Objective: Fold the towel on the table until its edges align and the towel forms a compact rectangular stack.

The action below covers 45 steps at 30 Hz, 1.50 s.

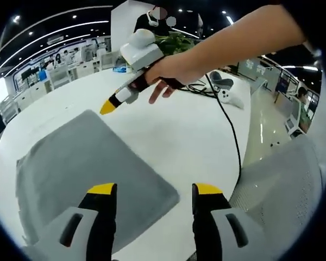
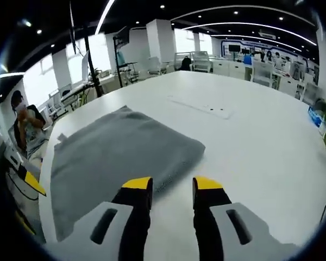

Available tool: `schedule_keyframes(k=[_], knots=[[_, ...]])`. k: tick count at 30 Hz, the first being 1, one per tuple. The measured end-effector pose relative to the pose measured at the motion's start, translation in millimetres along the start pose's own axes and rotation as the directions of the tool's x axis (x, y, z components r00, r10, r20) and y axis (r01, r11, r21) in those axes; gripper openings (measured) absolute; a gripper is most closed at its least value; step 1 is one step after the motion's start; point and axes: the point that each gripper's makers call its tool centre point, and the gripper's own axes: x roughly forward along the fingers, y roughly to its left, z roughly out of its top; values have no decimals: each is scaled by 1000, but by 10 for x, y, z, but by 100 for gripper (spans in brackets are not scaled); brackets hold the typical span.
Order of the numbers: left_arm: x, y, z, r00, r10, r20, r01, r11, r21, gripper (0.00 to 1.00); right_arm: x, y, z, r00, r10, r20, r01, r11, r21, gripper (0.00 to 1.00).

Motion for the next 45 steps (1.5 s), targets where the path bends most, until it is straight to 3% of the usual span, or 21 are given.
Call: schedule_keyframes(k=[4,14,20,28,38,43,45], knots=[[61,-70,-32,999,-30,-28,31,997,65,50,46,-85,-39,1000,-8,-5,8,1000,8,28],[215,-175,-173,994,-70,-89,77,994,75,40,260,-333,-24,1000,-10,1,10,1000,18,24],[298,-161,-213,990,-73,-120,90,986,142,27,288,-274,46,1000,-16,20,15,999,47,26],[391,-182,-266,984,-93,-150,110,987,115,28,366,-181,106,1000,-19,22,18,997,74,27],[436,-170,-442,973,-84,-216,119,981,156,27,585,-346,133,998,-51,29,47,991,125,24],[473,-225,-389,974,-95,-208,125,982,140,28,699,-464,157,996,-79,38,72,983,168,22],[494,-230,-406,971,-89,-220,128,977,172,29,732,-488,170,995,-89,43,79,977,199,22]])
